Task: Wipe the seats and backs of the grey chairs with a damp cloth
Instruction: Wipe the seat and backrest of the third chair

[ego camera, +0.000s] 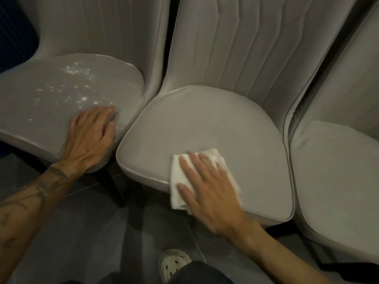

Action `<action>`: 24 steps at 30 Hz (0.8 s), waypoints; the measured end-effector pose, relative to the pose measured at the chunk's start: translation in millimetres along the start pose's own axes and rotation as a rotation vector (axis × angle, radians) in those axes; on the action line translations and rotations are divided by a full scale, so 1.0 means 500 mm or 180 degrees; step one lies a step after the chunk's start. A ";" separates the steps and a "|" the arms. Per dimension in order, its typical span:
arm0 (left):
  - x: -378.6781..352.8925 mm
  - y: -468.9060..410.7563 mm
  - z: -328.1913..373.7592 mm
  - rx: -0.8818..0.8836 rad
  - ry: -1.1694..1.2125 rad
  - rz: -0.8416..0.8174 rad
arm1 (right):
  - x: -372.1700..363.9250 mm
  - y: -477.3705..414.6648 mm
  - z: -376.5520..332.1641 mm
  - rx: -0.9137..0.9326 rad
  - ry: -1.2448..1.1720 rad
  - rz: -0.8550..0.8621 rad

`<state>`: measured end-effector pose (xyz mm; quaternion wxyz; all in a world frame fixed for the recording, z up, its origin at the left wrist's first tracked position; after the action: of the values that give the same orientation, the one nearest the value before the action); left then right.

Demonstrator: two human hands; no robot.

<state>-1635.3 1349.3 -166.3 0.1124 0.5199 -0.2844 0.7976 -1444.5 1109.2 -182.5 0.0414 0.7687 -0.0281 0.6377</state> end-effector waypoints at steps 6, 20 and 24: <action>-0.006 0.000 -0.004 -0.0027 0.0000 -0.0030 | -0.039 -0.162 -0.187 0.0182 0.0171 0.0279; -0.011 0.003 0.003 -0.0126 -0.0271 -0.0060 | 0.009 0.185 0.168 -0.0490 0.0480 0.0370; -0.016 0.005 0.010 -0.0110 -0.0464 -0.0146 | 0.014 0.183 0.165 -0.0848 0.0302 0.0614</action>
<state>-1629.0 1345.4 -172.9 0.1186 0.5809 -0.2936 0.7499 -1371.2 1010.0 -188.4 0.0829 0.7192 -0.1841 0.6648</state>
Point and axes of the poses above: each hand's wrist, its own y-axis away from the middle knuckle, its own x-axis out of the back of the hand, z = x × y, the point moved 10 cm from there along -y, towards the middle knuckle
